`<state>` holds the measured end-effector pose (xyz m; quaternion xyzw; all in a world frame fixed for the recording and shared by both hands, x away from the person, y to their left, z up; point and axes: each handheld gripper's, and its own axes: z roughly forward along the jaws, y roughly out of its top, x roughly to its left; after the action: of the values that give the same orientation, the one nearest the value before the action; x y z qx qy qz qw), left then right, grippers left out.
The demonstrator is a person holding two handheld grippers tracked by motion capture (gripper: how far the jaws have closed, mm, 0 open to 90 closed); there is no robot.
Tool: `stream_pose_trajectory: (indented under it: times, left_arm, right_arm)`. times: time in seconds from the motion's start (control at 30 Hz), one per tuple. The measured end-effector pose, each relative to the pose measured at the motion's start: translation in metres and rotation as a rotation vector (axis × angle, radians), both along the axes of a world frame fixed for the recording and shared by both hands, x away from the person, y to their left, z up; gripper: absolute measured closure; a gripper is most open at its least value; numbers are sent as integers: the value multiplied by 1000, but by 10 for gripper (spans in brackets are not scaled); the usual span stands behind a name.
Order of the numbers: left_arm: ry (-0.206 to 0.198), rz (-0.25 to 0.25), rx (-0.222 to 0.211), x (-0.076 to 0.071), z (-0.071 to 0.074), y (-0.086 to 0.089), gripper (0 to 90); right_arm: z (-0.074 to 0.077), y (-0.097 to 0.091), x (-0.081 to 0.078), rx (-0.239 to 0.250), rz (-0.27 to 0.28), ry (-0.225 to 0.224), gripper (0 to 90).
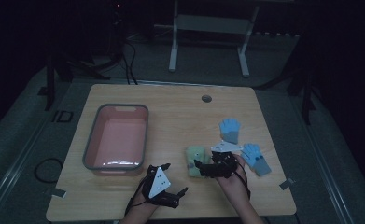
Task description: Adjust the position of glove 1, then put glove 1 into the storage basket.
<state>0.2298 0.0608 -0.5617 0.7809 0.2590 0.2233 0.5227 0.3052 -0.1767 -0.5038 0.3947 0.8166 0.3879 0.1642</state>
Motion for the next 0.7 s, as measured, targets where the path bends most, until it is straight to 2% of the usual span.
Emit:
stream_pose_trajectory:
  times: [0.07,0.1,0.13,0.17,0.2,0.23,0.27,0.4,0.47,0.53,0.57,0.63,0.7]
  left_arm:
    - [26,-14,-18,0,2,0,17]
    - [26,-14,-18,0,2,0,17]
    - [34,-26,-21,1,3,0,17]
    - [40,-37,-25,1,3,0,17]
    - [59,-73,-41,2,4,0,17]
    - [59,-73,-41,2,4,0,17]
    - [74,-98,-42,3,8,-3,17]
    - [111,-105,-37,6,13,-3,18]
    - [117,-111,-42,6,16,-3,41]
    - [124,-139,-45,6,18,-3,61]
    - [122,-132,-38,7,18,-4,61]
    - [108,-153,-17,7,20,-7,66]
    - [89,-166,21,9,20,-10,66]
  right_arm:
    - [1,-4,1,5,27,4,152]
    - [1,-4,1,5,27,4,152]
    - [2,-8,3,36,69,1,153]
    - [2,-10,3,34,87,-6,152]
    - [3,-10,3,32,96,-13,145]
    - [3,-10,3,32,96,-13,145]
    - [7,-16,5,33,131,-51,139]
    - [11,-24,8,22,147,-86,138]
    - [13,-27,10,22,175,-78,136]
    - [14,-30,13,-7,191,-55,138]
    - [15,-31,15,-10,188,-47,138]
    - [15,-35,19,10,181,-17,137]
    - [13,-37,22,24,168,-3,135]
